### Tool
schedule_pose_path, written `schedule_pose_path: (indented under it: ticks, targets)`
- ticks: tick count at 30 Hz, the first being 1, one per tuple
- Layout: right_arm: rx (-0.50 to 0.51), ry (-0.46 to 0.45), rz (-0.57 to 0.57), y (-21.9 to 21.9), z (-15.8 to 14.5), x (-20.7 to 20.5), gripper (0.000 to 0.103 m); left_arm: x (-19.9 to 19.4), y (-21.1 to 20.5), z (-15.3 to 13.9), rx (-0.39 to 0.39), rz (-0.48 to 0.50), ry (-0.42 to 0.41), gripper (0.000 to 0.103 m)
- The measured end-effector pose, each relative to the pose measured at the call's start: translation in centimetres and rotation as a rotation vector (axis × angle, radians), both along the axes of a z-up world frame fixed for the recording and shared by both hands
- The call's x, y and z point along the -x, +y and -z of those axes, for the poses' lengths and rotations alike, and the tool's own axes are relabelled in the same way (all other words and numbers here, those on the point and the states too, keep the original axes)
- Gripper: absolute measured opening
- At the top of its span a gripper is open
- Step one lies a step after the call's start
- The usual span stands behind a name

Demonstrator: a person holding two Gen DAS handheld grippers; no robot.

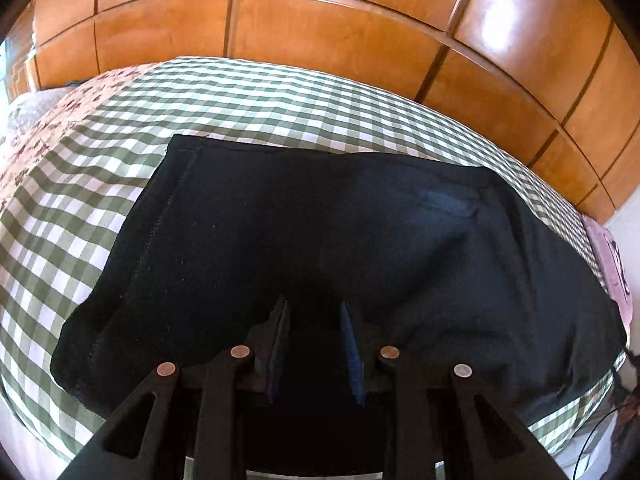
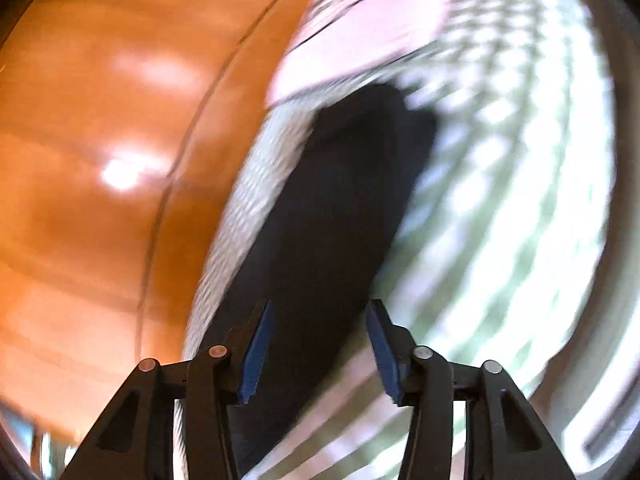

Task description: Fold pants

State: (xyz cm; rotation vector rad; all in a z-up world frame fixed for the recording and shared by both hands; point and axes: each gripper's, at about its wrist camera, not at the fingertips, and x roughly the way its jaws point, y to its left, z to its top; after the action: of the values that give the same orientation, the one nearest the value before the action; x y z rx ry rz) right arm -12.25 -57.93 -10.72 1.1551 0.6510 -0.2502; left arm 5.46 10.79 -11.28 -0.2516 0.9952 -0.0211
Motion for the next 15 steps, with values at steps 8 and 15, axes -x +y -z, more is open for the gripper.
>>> schedule_pose_path:
  ticks: [8,15]
  targets:
    - [-0.07,-0.035,0.11,-5.8,2.8,-2.0,0.022,1.0,-0.9,-2.0,0.056,-0.004,-0.018,0.027]
    - [0.041,-0.056,0.022,-6.7,-0.8,-4.4,0.015,0.5,-1.9,-1.2,-0.002,-0.002,0.028,0.027]
